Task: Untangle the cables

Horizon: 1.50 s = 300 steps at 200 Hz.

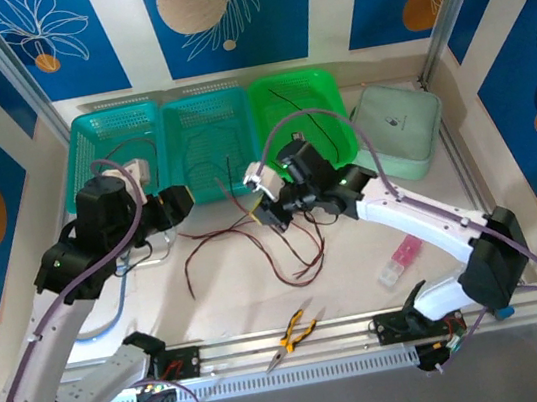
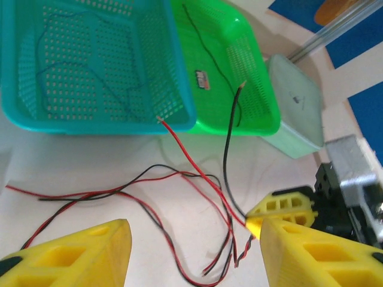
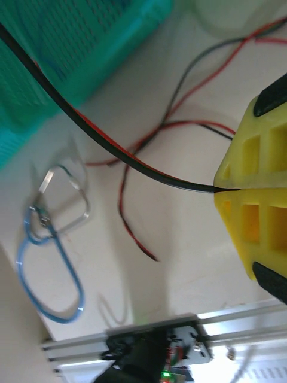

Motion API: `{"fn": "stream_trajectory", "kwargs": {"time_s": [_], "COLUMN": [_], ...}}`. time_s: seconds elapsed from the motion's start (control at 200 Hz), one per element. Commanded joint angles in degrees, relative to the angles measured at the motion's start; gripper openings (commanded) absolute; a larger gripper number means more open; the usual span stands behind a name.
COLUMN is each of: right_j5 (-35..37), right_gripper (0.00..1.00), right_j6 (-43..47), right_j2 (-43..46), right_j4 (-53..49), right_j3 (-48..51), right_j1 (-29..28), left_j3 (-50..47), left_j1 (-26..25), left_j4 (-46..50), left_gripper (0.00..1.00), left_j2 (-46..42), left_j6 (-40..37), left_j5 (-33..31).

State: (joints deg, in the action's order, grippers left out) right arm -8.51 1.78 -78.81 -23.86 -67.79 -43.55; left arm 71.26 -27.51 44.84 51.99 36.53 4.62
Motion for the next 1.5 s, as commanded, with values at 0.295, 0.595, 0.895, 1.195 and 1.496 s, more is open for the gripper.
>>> {"fn": "stream_trajectory", "kwargs": {"time_s": [0.295,0.595,0.895,1.195,1.496], "right_j5": [-3.5,-9.3,-13.9,-16.4,-18.7], "right_gripper": [0.0,0.0,0.0,0.0,0.0], "right_j6": [-2.2,-5.0,-14.4,-17.2,-19.9], "right_j2": [8.4,10.6,13.6,12.6,12.6], "right_j4": [10.3,15.4,32.9,36.1,38.3], "right_j3": [-3.5,-10.4,2.7,6.7,7.6], "right_j1": [9.8,15.1,13.7,10.8,10.1], "left_j3": [1.8,-0.3,-4.6,-2.5,-1.7], "left_j1": [0.2,0.1,0.1,-0.1,-0.2], "left_j4": [-9.7,-17.7,-32.9,-39.6,-52.2], "left_gripper": [0.59,0.59,0.55,0.55,0.55], "left_j2": [4.3,4.4,6.1,8.7,13.6], "left_j6": [2.4,4.9,11.4,13.7,22.4], "left_j5": [10.0,15.9,23.2,24.8,29.0]}}
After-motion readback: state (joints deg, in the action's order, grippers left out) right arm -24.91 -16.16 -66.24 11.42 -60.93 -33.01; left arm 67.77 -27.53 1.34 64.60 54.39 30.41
